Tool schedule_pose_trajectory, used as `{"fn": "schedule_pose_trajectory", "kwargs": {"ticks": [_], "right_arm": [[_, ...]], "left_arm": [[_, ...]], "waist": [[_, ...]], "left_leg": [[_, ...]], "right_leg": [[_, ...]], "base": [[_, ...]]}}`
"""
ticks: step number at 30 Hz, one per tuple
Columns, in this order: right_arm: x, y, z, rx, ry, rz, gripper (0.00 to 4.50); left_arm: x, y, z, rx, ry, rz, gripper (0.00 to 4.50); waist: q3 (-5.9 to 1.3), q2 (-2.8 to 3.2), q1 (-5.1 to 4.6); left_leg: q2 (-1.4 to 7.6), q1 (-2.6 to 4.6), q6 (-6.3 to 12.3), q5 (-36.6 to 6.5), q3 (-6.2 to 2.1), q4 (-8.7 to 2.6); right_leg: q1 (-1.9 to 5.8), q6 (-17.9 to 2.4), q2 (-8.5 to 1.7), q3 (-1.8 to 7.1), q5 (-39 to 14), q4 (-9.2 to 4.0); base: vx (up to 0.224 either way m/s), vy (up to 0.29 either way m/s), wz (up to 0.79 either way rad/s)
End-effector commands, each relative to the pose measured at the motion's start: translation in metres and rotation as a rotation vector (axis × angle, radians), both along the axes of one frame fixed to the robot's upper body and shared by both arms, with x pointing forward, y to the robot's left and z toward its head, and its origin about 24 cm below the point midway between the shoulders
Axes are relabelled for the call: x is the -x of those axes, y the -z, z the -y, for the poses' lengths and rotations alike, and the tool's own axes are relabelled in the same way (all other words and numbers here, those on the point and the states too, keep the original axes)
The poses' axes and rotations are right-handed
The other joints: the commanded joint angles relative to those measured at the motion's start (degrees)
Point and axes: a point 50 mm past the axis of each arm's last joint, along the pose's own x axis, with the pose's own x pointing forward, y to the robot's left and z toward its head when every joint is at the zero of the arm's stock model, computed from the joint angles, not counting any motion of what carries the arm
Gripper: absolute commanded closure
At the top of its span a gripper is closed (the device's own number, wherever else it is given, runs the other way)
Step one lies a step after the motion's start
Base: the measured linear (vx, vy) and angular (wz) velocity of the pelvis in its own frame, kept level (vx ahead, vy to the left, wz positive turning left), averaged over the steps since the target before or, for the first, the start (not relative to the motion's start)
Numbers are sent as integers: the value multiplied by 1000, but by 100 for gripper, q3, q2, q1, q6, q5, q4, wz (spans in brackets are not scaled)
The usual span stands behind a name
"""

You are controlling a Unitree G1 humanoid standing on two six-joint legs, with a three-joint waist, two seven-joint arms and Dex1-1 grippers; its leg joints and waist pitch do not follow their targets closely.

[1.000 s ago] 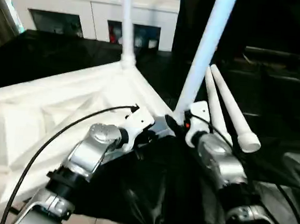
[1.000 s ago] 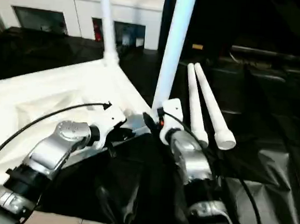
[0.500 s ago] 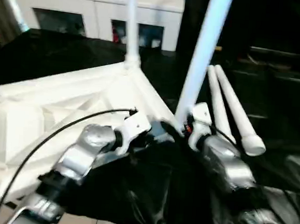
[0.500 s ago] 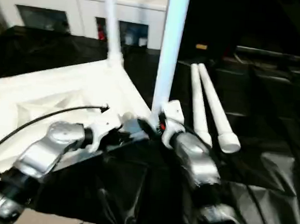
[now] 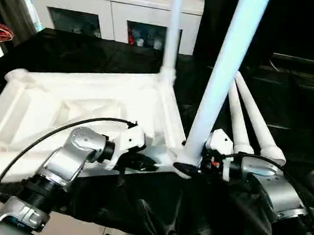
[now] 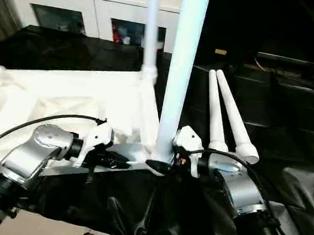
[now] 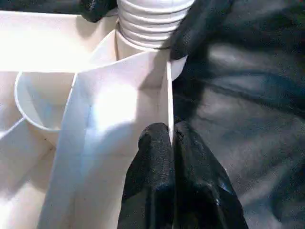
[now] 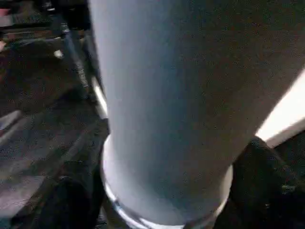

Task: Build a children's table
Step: Rotate leg to tighten

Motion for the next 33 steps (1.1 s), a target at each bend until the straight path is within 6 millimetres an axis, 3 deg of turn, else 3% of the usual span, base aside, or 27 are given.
{"fn": "schedule_pose_trajectory", "kwargs": {"ticks": [1, 7, 13, 15, 17, 19, 20, 21, 22, 24, 27, 30, 31, 33], "right_arm": [[2, -3, -5, -10, -36, -2, 126], [7, -2, -6, -24, -72, -43, 168], [8, 3, -9, -48, -49, -82, 176], [3, 8, -15, -82, 34, -106, 176], [-2, 11, -19, -91, 97, -110, 176], [-16, 20, -30, -96, 276, -112, 176], [-19, 22, -32, -96, 313, -114, 176], [-28, 27, -42, -117, 425, -124, 176], [-31, 29, -47, -124, 463, -128, 176], [-34, 30, -53, -134, 511, -139, 176], [-48, 29, -70, -156, 645, -137, 176], [-51, 24, -74, -179, 624, -114, 176], [-53, 22, -74, -196, 629, -112, 120], [-53, 20, -72, -229, 609, -125, 104]], "left_arm": [[4, -5, 13, 32, 118, -9, 450], [5, -4, 10, 26, 127, -18, 450], [4, -2, 14, 40, 110, -11, 450], [2, -1, 18, 46, 74, 11, 450], [-1, 0, 21, 47, 35, 36, 450], [-12, -1, 33, 56, -99, 92, 450], [-14, -1, 35, 60, -129, 101, 450], [-19, -4, 45, 84, -212, 119, 450], [-20, -5, 48, 90, -236, 126, 450], [-21, -7, 52, 99, -270, 127, 450], [-22, -10, 66, 132, -342, 133, 450], [-21, -10, 69, 139, -324, 148, 450], [-20, -10, 70, 137, -315, 154, 450], [-17, -9, 70, 138, -284, 152, 450]], "waist": [[-393, -9, -16], [-411, -20, 2], [-410, -35, 5], [-408, -55, 1], [-392, -35, -15], [-387, -33, -48], [-374, -35, -75], [-386, -20, -116], [-365, -30, -172], [-373, -31, -197], [-406, -31, -238], [-422, -39, -235], [-434, -41, -229], [-444, -33, -225]], "left_leg": [[261, 102, 246, -1395, -105, -410], [264, 84, 287, -1196, -101, -394], [261, 84, 282, -1218, -98, -393], [259, 88, 257, -1239, -98, -399], [254, 83, 193, -1319, -105, -409], [256, 111, 68, -1519, -119, -422], [247, 124, 24, -1590, -115, -425], [237, 122, -92, -1729, -156, -429], [230, 102, -118, -1805, -170, -445], [216, 133, -98, -1866, -164, -425], [214, 109, -86, -1716, -168, -417], [221, 110, 13, -1607, -138, -409], [223, 90, 41, -1511, -135, -413], [227, 89, 86, -1439, -128, -407]], "right_leg": [[249, -1022, -496, 314, -1903, -507], [267, -1115, -499, 311, -1571, -465], [266, -1088, -506, 309, -1711, -476], [261, -1051, -505, 309, -1830, -489], [249, -1001, -513, 304, -2040, -511], [231, -953, -519, 291, -2328, -538], [209, -951, -516, 290, -2444, -553], [251, -845, -549, 267, -2769, -567], [247, -784, -542, 252, -2891, -595], [215, -702, -551, 261, -3036, -639], [232, -758, -551, 259, -2830, -612], [232, -846, -521, 287, -2339, -576], [252, -900, -512, 290, -2117, -543], [262, -984, -516, 297, -1887, -517]], "base": [[0, 0, 0], [0, 0, 0], [0, 0, 0], [0, 0, 0], [0, 0, 0], [0, 0, 0], [0, 0, 0], [0, 0, 0], [0, 0, 0], [0, 0, 0], [0, 0, 0], [0, 0, 0], [0, 0, 0], [0, 0, 0]]}}
